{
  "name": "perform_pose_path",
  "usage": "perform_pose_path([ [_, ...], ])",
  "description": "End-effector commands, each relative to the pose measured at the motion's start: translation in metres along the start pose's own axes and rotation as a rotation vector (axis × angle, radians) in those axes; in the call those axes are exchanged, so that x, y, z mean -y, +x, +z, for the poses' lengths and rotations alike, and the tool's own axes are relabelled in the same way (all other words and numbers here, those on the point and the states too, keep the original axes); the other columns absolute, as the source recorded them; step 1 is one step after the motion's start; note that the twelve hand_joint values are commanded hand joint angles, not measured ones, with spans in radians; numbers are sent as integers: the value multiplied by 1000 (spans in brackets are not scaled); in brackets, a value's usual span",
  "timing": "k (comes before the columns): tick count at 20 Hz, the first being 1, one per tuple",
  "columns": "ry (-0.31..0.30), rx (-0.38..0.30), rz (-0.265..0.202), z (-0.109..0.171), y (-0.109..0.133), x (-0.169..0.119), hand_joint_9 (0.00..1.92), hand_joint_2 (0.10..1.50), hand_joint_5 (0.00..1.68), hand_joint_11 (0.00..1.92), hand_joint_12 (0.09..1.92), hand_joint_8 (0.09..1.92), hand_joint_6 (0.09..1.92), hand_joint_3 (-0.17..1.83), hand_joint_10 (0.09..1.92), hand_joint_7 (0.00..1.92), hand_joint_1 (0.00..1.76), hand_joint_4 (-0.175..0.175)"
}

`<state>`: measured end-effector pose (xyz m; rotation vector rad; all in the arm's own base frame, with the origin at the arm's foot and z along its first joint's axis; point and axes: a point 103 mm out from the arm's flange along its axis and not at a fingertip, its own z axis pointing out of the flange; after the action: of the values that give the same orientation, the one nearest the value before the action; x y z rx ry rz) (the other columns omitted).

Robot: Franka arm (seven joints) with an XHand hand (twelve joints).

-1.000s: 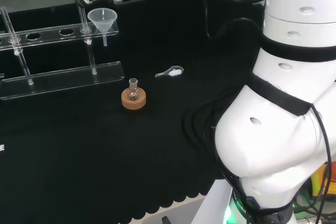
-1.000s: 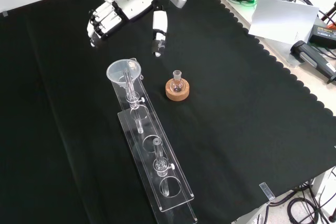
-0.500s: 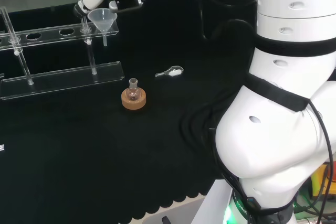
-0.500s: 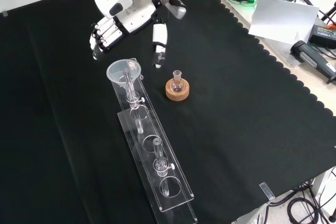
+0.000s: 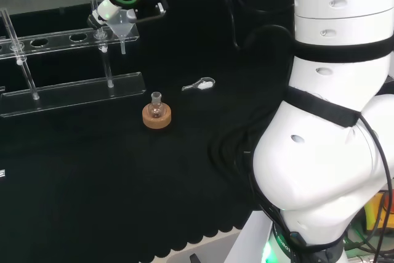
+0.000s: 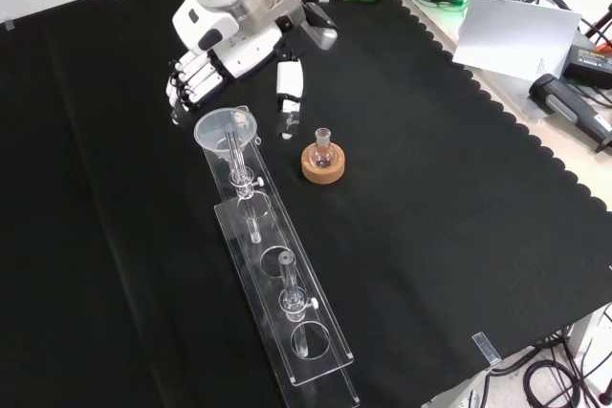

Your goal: Pick up the funnel from the transparent funnel stand.

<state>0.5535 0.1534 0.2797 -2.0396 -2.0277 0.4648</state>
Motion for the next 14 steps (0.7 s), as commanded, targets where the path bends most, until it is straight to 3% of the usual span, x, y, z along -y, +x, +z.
perform_pose_path([
  [1, 14, 7, 5, 7, 1, -8, 0, 695, 0, 0, 496, 486, 87, 7, 577, 67, 311, -82],
  [14, 31, 23, 29, 13, -5, -26, 0, 694, 0, 0, 536, 513, 87, 5, 703, 89, 324, -84],
])
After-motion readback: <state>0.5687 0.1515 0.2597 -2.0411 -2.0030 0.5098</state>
